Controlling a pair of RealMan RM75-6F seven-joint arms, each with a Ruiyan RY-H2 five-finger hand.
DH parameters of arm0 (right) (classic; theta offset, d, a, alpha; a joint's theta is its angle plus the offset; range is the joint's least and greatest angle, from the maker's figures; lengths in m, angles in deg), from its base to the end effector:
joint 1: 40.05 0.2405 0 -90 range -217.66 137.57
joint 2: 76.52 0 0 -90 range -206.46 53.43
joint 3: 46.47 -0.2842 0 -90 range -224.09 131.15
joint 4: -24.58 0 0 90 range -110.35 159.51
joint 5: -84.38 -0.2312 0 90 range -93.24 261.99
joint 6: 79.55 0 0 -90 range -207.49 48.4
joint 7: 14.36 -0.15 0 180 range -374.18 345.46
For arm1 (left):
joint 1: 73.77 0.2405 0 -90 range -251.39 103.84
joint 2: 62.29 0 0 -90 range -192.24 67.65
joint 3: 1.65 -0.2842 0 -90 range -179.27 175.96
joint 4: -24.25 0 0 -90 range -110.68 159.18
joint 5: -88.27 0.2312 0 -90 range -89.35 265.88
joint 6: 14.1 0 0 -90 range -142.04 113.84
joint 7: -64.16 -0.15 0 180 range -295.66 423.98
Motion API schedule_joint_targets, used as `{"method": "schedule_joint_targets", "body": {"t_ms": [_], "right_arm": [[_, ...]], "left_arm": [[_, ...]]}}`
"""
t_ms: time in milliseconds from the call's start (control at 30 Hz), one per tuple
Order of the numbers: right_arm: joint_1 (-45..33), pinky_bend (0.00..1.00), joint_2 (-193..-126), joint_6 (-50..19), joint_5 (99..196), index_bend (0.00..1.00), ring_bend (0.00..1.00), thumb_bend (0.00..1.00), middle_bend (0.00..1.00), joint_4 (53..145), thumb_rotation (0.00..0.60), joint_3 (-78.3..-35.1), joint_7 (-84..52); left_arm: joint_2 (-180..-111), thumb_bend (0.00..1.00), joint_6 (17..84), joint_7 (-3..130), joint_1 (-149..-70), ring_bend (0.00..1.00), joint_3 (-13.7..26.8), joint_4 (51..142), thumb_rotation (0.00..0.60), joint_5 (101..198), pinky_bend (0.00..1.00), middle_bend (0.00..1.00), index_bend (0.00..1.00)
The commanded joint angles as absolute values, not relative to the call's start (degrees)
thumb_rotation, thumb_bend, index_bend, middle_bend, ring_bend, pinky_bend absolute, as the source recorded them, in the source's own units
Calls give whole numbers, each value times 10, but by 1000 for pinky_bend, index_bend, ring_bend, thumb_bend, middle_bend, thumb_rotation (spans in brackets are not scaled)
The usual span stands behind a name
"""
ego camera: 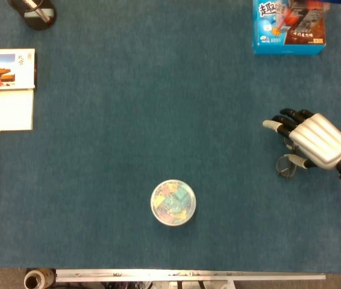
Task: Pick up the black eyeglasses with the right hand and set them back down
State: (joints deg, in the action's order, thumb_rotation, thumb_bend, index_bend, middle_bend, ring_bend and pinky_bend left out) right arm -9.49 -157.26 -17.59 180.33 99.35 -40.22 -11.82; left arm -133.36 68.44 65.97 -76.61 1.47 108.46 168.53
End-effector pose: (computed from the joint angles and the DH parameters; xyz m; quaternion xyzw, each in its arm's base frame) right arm -0.2900 -0.2860 -0.0064 0.8371 -0.2792 0.3040 0.3591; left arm -0.3854 0.1791 0.1234 -0.5561 -0.4352 -0.3538 0.6133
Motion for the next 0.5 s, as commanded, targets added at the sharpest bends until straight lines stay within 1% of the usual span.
{"method": "schedule_joint_targets", "body": {"t_ms": [33, 500], "right_arm": [[-97, 326, -1574, -178, 1802, 189, 160, 206, 243, 991, 600, -401, -120], [-100, 326, -1591, -192, 1794, 189, 160, 207, 243, 969, 600, -399, -128]], "left_arm": [[-1334, 510, 683, 660, -766, 364, 15, 1084, 600, 1684, 562, 435, 312], [-1335, 510, 681, 661, -766, 364, 14, 1083, 600, 1682, 562, 435, 312]]}}
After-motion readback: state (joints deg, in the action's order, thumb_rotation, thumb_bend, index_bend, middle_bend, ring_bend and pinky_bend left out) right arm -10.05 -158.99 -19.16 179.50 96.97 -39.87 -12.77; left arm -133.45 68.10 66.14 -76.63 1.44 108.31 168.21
